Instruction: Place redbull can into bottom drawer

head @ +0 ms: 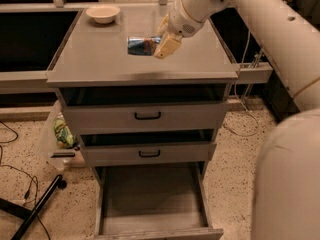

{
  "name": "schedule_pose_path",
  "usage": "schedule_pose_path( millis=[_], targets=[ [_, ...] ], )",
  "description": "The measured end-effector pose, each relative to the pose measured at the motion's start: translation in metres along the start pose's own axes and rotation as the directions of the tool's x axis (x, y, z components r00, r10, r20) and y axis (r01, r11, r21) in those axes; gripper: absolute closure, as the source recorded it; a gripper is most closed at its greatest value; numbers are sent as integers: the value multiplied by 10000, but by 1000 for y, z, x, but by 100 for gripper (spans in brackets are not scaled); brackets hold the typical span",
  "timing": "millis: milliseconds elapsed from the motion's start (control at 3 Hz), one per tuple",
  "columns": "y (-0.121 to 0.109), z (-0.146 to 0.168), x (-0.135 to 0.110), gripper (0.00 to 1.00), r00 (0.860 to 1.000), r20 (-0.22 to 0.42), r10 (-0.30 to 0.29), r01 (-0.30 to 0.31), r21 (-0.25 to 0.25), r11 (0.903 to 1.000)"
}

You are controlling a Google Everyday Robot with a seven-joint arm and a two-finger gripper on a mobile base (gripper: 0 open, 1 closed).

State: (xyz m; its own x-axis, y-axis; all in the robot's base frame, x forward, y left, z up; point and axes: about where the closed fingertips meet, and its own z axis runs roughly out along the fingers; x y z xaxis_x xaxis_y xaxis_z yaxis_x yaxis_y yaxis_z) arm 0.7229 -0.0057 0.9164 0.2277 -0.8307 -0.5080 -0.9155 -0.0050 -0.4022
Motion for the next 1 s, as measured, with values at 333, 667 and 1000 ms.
schedule_pose_path(
  millis=[333, 667, 1000],
  targets=[
    [22, -25, -11, 100, 9980, 604, 179, -239, 1002, 9947],
    [58, 10, -2, 100, 9957, 919, 126, -227, 1091, 9938],
    [94, 66, 19, 100, 9974, 727, -11, -12, 317, 9995]
  ],
)
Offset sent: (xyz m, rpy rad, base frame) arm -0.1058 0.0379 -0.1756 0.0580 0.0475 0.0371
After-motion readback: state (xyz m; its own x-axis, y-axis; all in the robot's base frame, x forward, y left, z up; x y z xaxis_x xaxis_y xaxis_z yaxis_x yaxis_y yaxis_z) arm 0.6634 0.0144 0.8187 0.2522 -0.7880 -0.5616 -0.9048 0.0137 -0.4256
